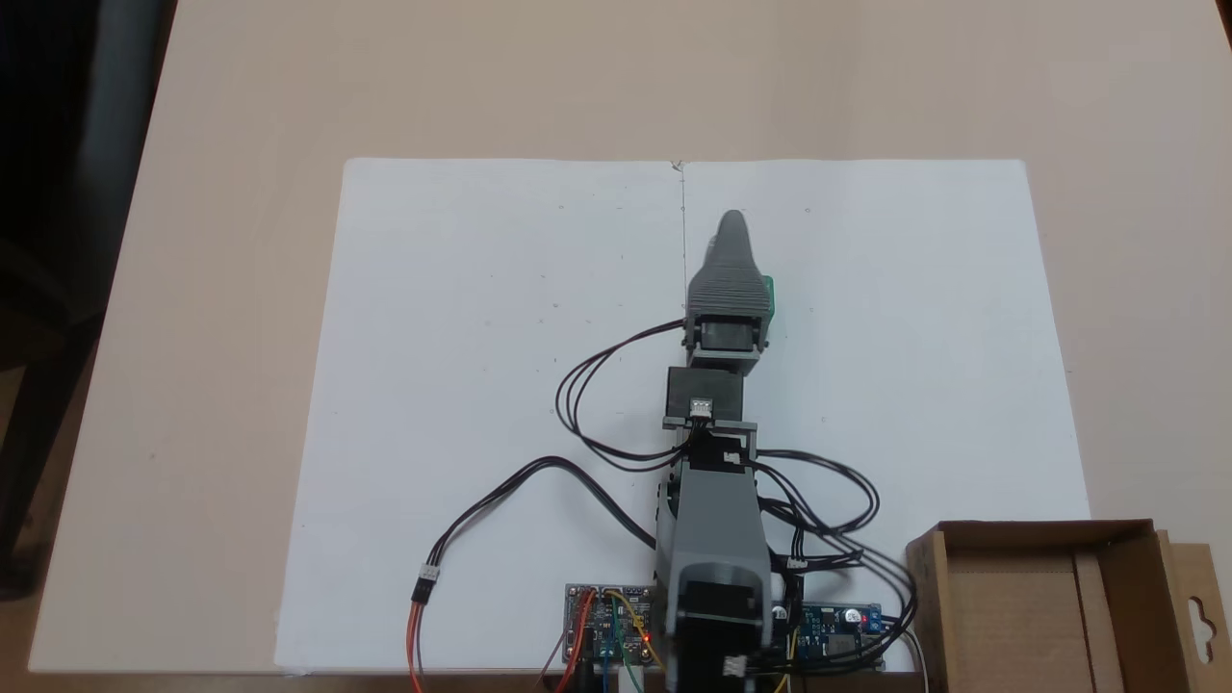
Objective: Grasp a green dice and put it in the bin.
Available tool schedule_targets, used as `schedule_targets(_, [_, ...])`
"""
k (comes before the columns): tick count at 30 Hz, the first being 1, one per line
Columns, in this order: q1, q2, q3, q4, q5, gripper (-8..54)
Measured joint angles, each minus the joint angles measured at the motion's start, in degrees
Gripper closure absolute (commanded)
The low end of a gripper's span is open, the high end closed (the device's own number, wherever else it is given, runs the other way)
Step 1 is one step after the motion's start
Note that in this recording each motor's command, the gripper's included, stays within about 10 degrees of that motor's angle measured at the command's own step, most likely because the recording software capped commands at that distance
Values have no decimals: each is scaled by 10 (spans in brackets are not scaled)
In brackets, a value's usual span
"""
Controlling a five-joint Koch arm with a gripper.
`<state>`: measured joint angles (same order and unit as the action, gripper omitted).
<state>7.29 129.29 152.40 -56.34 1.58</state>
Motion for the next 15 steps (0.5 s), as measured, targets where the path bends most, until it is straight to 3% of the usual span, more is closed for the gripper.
schedule_targets(15, [17, 0, 0, -1, 0, 8])
